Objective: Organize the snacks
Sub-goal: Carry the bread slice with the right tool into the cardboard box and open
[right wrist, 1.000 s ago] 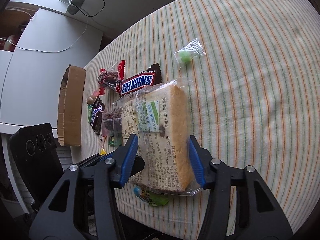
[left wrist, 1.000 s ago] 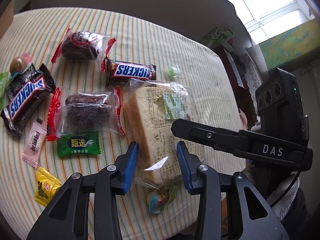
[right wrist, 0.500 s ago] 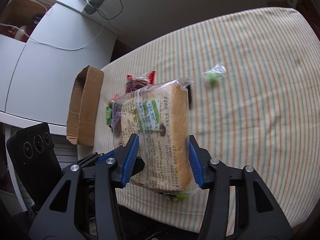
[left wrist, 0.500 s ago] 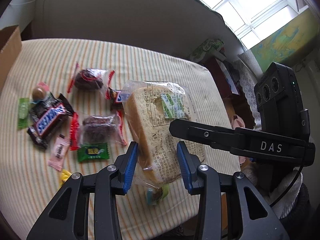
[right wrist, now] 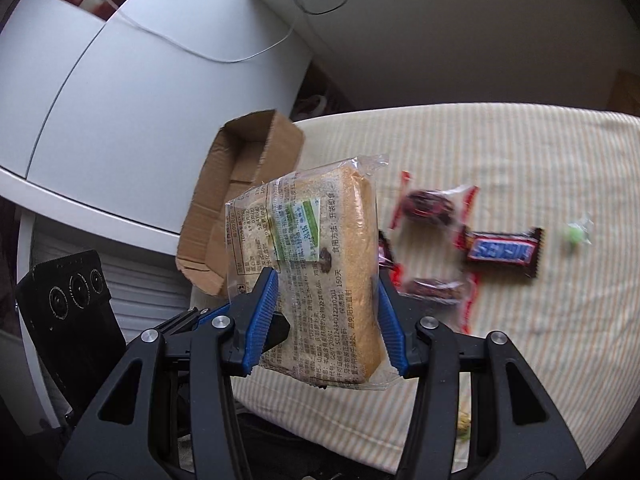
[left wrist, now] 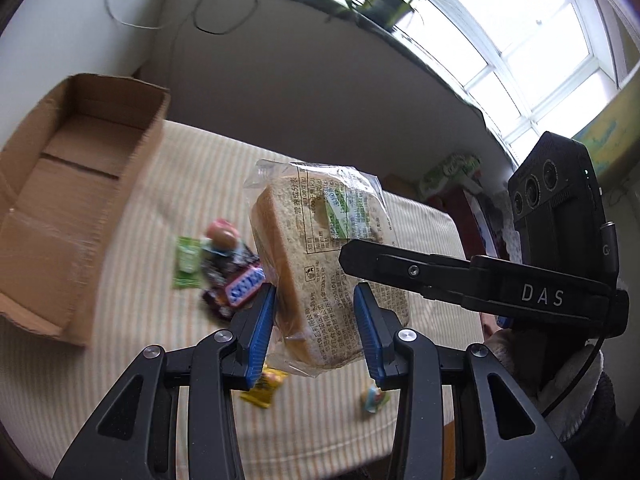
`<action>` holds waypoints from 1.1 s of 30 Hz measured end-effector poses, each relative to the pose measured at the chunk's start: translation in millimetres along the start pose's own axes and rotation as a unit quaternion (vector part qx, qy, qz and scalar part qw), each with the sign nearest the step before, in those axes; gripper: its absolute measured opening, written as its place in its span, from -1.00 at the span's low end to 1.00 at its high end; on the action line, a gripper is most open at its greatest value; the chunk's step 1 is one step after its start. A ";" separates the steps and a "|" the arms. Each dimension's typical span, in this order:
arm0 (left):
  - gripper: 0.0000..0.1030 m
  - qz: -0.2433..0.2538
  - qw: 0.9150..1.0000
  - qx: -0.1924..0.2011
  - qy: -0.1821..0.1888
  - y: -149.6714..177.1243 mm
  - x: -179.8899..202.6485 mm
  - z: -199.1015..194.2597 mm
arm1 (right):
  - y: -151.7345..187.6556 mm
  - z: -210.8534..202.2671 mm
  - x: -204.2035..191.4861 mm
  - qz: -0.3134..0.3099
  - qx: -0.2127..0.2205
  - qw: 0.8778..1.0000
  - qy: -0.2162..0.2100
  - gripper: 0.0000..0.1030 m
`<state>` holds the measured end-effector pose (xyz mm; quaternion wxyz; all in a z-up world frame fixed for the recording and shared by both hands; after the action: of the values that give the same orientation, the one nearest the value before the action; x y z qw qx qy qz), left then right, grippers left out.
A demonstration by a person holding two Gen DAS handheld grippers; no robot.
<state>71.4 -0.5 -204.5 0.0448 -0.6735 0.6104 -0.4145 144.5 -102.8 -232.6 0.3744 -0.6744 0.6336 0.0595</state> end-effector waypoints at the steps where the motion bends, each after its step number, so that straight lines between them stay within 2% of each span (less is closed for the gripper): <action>1: -0.25 -0.006 1.000 0.006 -0.005 -2.7 -8.1 -4.9 | -1.9 5.8 -8.9 -0.005 -0.004 1.000 -0.005 -0.01; 7: -0.25 -0.039 0.998 0.036 -0.035 -16.4 -55.2 -32.8 | -6.8 42.7 -57.3 -0.041 -0.027 0.998 -0.026 -0.01; 17: -0.25 -0.084 0.990 0.074 -0.089 -35.1 -131.3 -71.9 | -8.1 107.5 -127.9 -0.097 -0.061 0.992 -0.060 -0.01; 23: -0.25 -0.098 0.986 0.078 -0.110 -43.5 -166.2 -79.5 | -6.8 135.0 -146.7 -0.096 -0.069 0.991 -0.068 -0.01; 29: -0.25 -0.092 0.985 0.073 -0.129 -48.6 -182.6 -74.4 | -3.0 157.7 -155.8 -0.086 -0.082 0.991 -0.067 -0.01; 33: -0.26 -0.059 0.981 0.066 -0.175 -50.2 -188.4 -68.9 | -2.2 170.4 -155.7 -0.086 -0.085 0.992 -0.047 -0.01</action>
<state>85.3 204.8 -225.9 0.1707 -0.7657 0.5241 -0.3314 184.1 122.1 -266.7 0.3490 -0.7521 0.5476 0.1121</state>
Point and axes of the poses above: each gripper's, at about its wrist camera, not at the fingertips, and z roughly the way its jaws point, x to its right, y to its underside, the point moved 7 cm from there along z, roughly the way its jaws point, and after that the axes turned 10 degrees about x, right-handed, at the moved point
